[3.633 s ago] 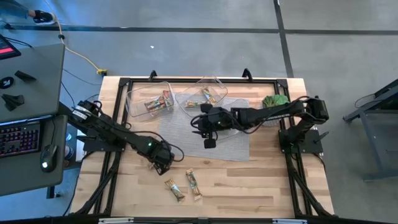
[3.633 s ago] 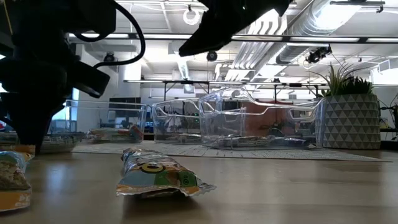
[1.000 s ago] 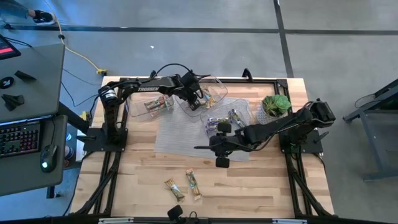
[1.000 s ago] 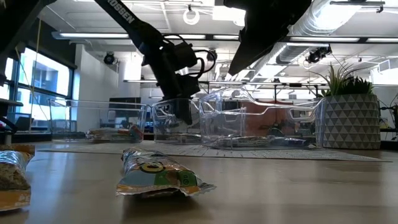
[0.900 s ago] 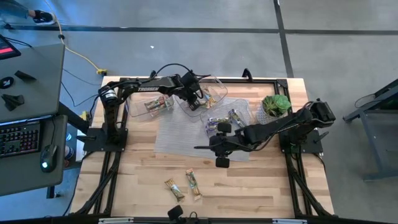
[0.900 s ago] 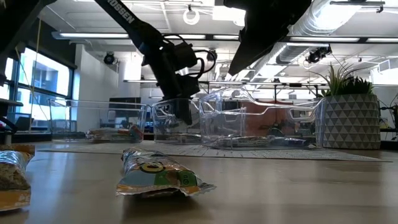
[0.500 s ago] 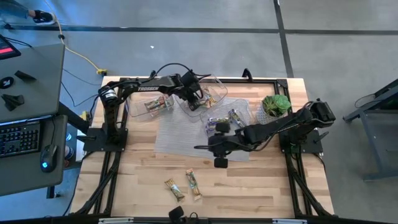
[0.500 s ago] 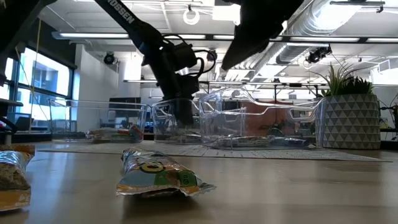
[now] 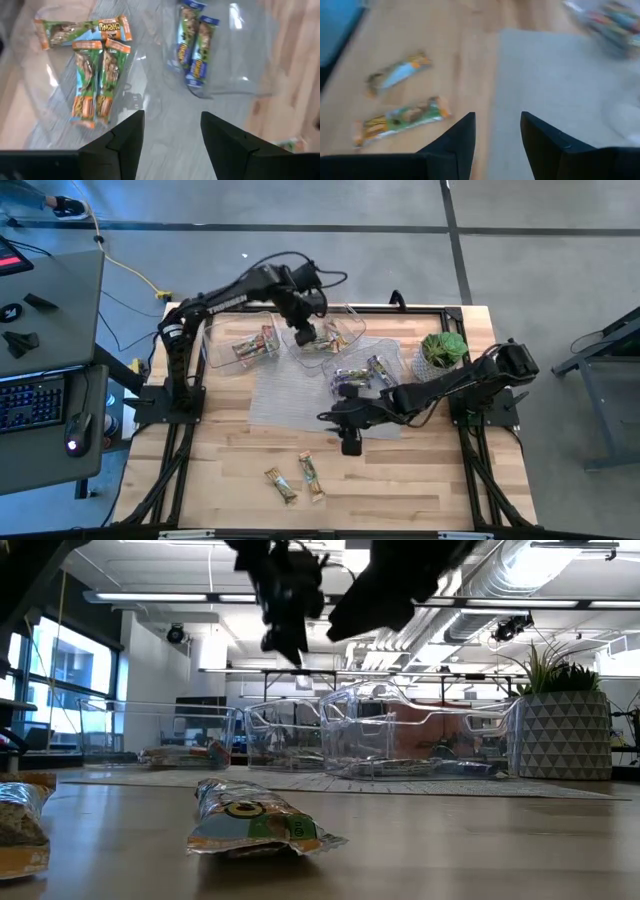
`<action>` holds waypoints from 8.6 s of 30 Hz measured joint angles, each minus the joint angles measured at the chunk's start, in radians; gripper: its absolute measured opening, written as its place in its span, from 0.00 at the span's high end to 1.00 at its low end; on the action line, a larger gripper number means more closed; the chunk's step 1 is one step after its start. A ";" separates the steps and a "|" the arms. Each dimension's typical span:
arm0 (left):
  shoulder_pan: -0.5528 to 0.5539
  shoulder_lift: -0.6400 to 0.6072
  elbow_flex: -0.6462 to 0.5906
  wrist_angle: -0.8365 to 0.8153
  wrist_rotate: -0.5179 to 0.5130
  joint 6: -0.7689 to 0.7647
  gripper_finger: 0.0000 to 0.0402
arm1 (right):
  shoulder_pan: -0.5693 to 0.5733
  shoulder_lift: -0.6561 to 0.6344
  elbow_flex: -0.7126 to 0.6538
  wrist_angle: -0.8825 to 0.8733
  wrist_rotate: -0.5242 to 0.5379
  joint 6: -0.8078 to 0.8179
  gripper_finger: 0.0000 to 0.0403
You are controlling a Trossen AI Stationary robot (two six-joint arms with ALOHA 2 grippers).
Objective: Pick and place Granola Bars by type
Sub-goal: Put the orange granola bar into the middle transparent bin
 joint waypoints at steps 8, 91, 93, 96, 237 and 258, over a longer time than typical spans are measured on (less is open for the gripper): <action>-0.001 -0.127 0.135 -0.149 -0.018 0.039 0.53 | 0.000 0.076 -0.276 0.691 -0.120 0.059 0.65; 0.000 -0.530 0.136 -0.317 -0.213 -0.093 0.53 | 0.285 0.413 0.292 -0.368 -0.032 0.032 0.66; 0.000 -0.530 0.136 -0.317 -0.212 -0.093 0.53 | 0.309 0.367 0.291 -0.449 0.011 0.085 0.66; 0.000 -0.530 0.136 -0.318 -0.210 -0.094 0.53 | 0.343 0.293 0.296 -0.557 0.040 0.205 0.66; -0.600 -0.705 -0.738 0.223 -0.046 -0.119 0.53 | -0.269 0.167 0.680 -1.051 0.308 -0.143 0.55; -0.871 -0.668 -1.248 0.904 -0.031 -0.300 0.53 | -0.028 -0.338 -0.281 0.089 0.461 0.057 0.55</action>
